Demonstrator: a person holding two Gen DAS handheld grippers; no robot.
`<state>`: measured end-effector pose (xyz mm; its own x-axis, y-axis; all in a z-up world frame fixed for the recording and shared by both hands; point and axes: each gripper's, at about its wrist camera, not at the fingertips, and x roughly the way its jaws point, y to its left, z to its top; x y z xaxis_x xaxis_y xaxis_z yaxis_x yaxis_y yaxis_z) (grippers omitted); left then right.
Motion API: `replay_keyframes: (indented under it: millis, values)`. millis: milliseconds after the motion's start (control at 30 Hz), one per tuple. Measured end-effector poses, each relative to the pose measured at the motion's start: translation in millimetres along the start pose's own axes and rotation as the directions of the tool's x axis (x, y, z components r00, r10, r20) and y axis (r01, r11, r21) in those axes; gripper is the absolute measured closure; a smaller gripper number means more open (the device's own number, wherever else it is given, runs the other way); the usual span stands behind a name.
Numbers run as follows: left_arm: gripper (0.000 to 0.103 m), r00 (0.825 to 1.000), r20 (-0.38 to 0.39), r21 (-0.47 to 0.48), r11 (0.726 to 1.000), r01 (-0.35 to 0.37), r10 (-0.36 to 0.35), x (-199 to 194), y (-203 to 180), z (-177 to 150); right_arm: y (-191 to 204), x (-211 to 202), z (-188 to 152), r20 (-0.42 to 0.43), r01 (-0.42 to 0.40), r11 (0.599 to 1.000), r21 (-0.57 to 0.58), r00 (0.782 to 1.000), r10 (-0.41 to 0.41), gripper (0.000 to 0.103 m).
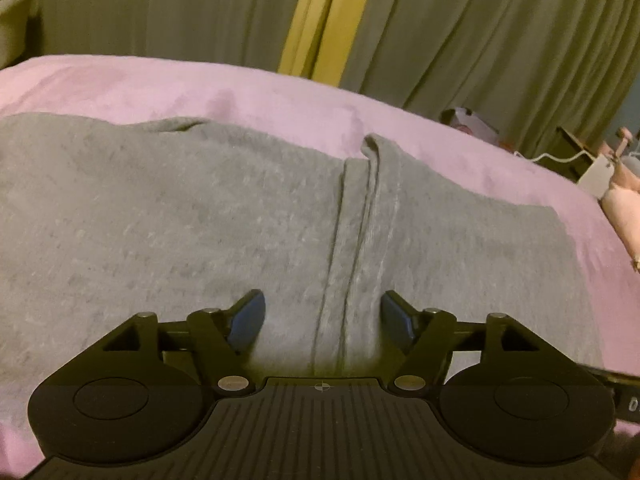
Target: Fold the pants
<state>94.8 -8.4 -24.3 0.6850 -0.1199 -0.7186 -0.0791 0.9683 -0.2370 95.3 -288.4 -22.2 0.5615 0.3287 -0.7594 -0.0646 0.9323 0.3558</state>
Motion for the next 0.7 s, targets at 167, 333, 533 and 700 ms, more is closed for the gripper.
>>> replay_keyframes:
  millis: [167, 333, 533, 700]
  values:
    - [0.055, 1.0, 0.011, 0.072, 0.997, 0.024, -0.024, -2, -9, -4, 2, 1, 0, 0.01, -0.031, 0.999, 0.021, 0.999, 0.031, 0.033]
    - [0.067, 0.998, 0.005, 0.063, 0.996, 0.063, -0.064, -1, -8, -5, 14, 5, -2, 0.006, -0.016, 0.999, -0.049, 1.0, 0.016, 0.022]
    - [0.046, 0.995, -0.019, 0.035, 0.994, 0.103, -0.103, 11, -3, -4, 19, 9, 0, -0.008, -0.036, 0.997, -0.065, 0.999, 0.036, 0.006]
    - [0.067, 0.995, -0.008, 0.061, 0.993, 0.097, -0.096, 9, -5, -6, 25, 8, -2, -0.006, -0.015, 0.995, -0.096, 1.0, 0.015, 0.005]
